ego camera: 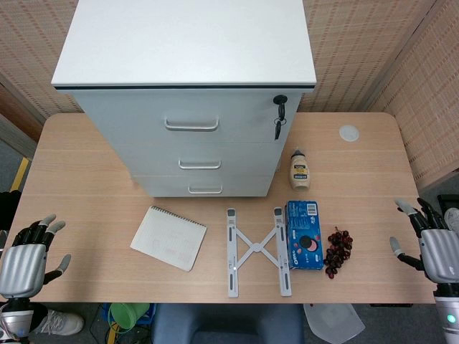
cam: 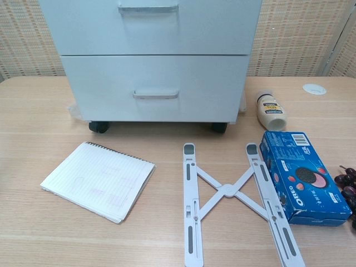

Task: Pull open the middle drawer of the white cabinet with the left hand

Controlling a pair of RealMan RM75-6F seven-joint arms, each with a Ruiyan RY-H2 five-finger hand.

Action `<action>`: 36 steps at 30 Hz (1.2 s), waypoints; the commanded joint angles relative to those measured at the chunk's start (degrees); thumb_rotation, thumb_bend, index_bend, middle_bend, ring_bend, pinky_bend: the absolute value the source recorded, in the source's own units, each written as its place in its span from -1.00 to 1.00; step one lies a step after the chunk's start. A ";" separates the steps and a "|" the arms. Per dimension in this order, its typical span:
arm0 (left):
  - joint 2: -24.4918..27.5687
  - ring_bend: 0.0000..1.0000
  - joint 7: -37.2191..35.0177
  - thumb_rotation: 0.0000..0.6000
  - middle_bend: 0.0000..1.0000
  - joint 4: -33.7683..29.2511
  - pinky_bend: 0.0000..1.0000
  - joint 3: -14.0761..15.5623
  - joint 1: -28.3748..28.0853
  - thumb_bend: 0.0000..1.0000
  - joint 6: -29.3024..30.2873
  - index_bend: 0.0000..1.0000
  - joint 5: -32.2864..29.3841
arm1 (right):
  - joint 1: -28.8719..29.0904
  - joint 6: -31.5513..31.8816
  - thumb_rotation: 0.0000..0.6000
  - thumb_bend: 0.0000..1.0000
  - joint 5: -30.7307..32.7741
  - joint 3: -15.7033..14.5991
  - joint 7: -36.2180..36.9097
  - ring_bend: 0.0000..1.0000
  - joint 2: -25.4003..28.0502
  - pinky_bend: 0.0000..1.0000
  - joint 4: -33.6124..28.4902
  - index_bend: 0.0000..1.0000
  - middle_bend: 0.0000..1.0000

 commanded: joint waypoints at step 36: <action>0.64 0.87 -8.75 1.00 0.77 -11.84 1.00 -9.32 -17.27 -0.01 -13.62 -0.59 4.89 | 0.89 -0.15 1.00 -0.33 -0.35 0.64 -0.35 -0.73 -0.10 -0.68 -0.01 -0.73 -0.52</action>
